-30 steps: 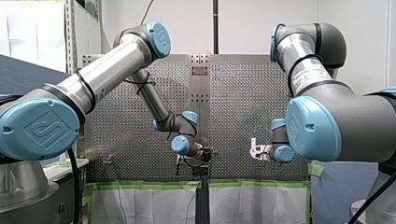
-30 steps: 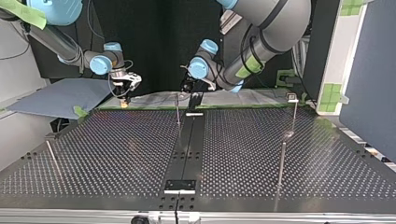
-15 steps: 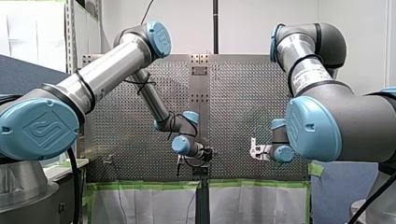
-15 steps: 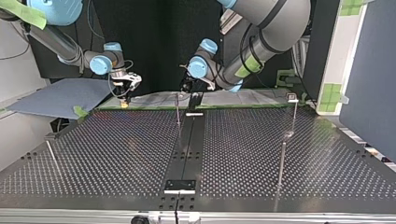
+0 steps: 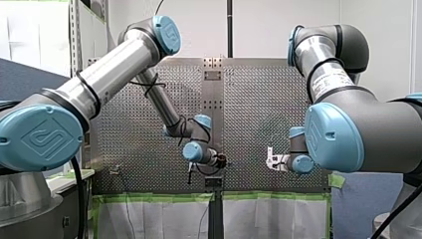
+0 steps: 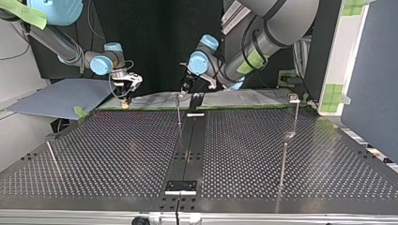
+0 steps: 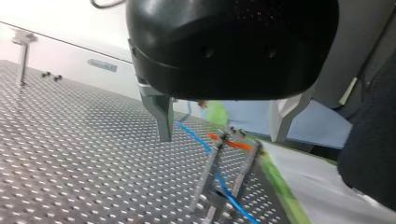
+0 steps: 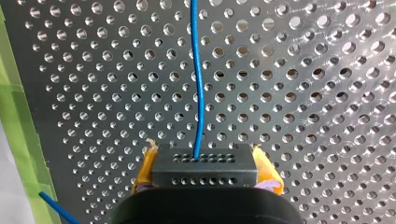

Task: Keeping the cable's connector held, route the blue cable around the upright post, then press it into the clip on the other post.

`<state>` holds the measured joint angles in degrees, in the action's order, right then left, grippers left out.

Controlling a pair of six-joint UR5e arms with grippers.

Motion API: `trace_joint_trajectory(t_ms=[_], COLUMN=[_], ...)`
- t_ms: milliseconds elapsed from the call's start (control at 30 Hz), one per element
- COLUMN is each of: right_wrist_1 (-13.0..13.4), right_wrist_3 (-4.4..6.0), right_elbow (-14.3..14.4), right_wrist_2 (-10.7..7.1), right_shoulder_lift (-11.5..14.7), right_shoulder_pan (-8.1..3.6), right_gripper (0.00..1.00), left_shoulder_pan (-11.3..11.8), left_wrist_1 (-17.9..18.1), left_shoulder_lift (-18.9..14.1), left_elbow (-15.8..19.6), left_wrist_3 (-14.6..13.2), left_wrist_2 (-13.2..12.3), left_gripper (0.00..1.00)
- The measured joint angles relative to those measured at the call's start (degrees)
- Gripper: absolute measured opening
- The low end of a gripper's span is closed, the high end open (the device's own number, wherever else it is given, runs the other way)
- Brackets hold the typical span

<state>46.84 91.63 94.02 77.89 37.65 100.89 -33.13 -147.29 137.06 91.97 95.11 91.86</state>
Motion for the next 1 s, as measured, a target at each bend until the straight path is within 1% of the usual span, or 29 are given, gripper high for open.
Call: trace_joint_trajectory(t_ms=[167, 600, 700, 833, 1000], right_wrist_1=[0.0, 0.0, -0.1, -0.2, -0.2], right_wrist_3=[0.0, 0.23, 0.24, 0.3, 0.29], right_elbow=[0.0, 0.0, 0.0, 0.0, 0.0], right_wrist_2=[-0.01, -0.01, -0.01, -0.02, -0.01], right_shoulder_lift=[0.0, 0.0, 0.0, 0.0, 0.0], right_shoulder_pan=[0.0, -0.03, -0.03, -0.03, -0.03], right_gripper=[0.0, 0.0, 0.0, 0.0, 0.0], left_shoulder_pan=[-0.3, -0.3, -0.4, -0.7, -1.2], left_wrist_1=[1.9, 0.8, 0.5, -0.5, -1.4], left_shoulder_lift=[-2.5, -8.9, -10.5, -12.5, -14.8], left_elbow=[2.5, 8.9, 10.4, 12.5, 14.8], left_wrist_3=[2.3, 8.5, 8.9, 8.8, 8.1], left_wrist_2=[2.4, 8.9, 10.4, 12.5, 13.9], left_gripper=[1.0, 1.0, 1.0, 1.0, 1.0])
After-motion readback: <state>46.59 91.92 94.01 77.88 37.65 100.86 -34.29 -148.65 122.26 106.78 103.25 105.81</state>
